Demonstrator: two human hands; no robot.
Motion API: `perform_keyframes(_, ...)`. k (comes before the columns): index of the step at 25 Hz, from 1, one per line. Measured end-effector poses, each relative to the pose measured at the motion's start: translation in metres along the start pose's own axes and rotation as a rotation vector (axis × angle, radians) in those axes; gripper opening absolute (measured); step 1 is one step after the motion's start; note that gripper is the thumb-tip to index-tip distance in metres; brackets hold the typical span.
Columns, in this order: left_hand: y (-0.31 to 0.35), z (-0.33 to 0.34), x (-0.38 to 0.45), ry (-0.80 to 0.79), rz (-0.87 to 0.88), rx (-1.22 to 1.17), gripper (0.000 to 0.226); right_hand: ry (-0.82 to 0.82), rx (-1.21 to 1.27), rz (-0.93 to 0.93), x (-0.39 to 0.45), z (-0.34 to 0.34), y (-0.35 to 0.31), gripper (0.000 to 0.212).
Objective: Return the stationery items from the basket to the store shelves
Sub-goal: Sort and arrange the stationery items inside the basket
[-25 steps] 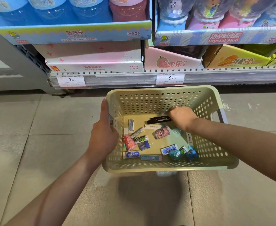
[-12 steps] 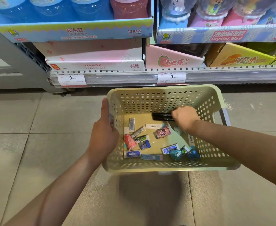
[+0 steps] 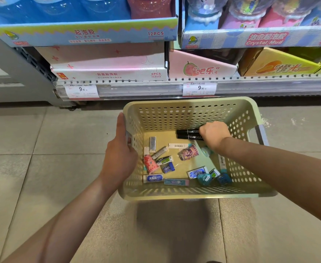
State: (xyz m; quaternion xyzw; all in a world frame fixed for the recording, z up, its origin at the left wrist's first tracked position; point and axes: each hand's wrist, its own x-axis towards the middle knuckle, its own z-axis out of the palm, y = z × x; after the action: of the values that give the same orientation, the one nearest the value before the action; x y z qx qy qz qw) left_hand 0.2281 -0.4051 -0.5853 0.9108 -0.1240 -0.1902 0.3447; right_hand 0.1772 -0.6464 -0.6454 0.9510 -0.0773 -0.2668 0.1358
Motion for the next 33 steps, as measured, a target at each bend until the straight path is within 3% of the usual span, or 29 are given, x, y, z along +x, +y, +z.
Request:
perform_keyframes(7,0.001,-0.001,0.0,-0.001,-0.016,-0.005,0.078,-0.006,0.099,0.021,-0.003,0.002,0.002,0.021)
perform_keyframes(11,0.002,-0.001,-0.001,-0.001,-0.011,0.0,0.078,0.141,0.212,-0.128,-0.009,-0.002,-0.008,0.021)
perform_keyframes(16,-0.004,0.001,0.001,0.003,-0.009,0.006,0.078,0.017,0.207,-0.224,-0.013,0.002,-0.02,0.041)
perform_keyframes(21,-0.004,0.001,0.002,-0.005,-0.007,0.007,0.078,0.078,0.212,-0.225,-0.009,0.017,-0.022,0.026)
perform_keyframes(26,-0.002,0.0,0.002,-0.003,0.002,0.009,0.079,0.055,0.256,-0.263,-0.005,0.013,-0.021,0.031)
perform_keyframes(30,-0.003,-0.001,0.001,-0.008,-0.008,0.001,0.08,-0.04,0.48,-0.303,-0.003,0.002,-0.019,0.031)
perform_keyframes(33,-0.003,-0.001,0.002,-0.008,-0.014,0.003,0.08,0.005,0.758,-0.292,0.0,-0.006,-0.022,0.031)
